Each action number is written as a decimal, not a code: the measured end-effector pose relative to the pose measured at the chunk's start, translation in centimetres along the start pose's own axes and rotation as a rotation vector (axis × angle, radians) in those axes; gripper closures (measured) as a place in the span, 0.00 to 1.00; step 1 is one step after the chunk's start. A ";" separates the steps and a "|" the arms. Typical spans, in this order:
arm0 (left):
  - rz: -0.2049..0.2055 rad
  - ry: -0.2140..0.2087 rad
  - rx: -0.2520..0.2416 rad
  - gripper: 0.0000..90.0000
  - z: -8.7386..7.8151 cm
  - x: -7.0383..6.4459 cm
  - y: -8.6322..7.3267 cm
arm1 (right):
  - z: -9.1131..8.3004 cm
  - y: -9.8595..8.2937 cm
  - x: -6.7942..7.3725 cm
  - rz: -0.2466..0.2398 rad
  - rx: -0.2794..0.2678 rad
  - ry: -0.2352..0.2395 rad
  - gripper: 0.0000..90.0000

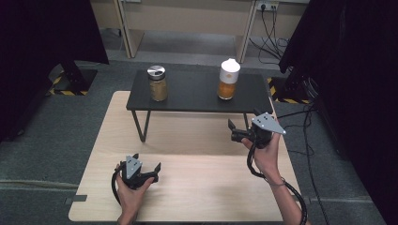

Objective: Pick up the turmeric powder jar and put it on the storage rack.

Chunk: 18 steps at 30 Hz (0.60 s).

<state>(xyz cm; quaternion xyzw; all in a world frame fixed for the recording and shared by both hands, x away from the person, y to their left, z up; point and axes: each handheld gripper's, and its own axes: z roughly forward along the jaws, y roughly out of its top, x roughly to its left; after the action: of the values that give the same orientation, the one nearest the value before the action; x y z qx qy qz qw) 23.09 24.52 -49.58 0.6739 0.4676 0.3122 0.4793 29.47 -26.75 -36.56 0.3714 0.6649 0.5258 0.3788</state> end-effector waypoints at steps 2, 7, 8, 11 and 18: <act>0.002 0.000 0.000 0.02 0.0 0.0 0.0 | -0.2 -0.5 -0.1 0.001 -0.010 0.002 0.00; 0.002 -0.001 -0.001 0.02 0.0 0.0 0.0 | -0.8 -1.8 0.1 0.000 -0.018 0.003 0.00; 0.002 -0.001 -0.002 0.02 0.0 0.0 0.0 | -0.9 -2.1 0.2 0.002 -0.016 0.002 0.00; 0.001 -0.001 -0.003 0.02 0.0 0.0 0.0 | -1.0 -2.8 0.4 0.004 -0.006 0.003 0.00; 0.002 -0.001 -0.004 0.02 -0.1 0.0 -0.1 | -1.1 -4.6 0.6 0.033 0.032 0.006 0.00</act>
<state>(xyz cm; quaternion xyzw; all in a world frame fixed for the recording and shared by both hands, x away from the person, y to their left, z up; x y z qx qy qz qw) 23.02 24.55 -49.64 0.6735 0.4659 0.3132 0.4808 27.73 -27.44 -40.99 0.3869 0.6680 0.5225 0.3622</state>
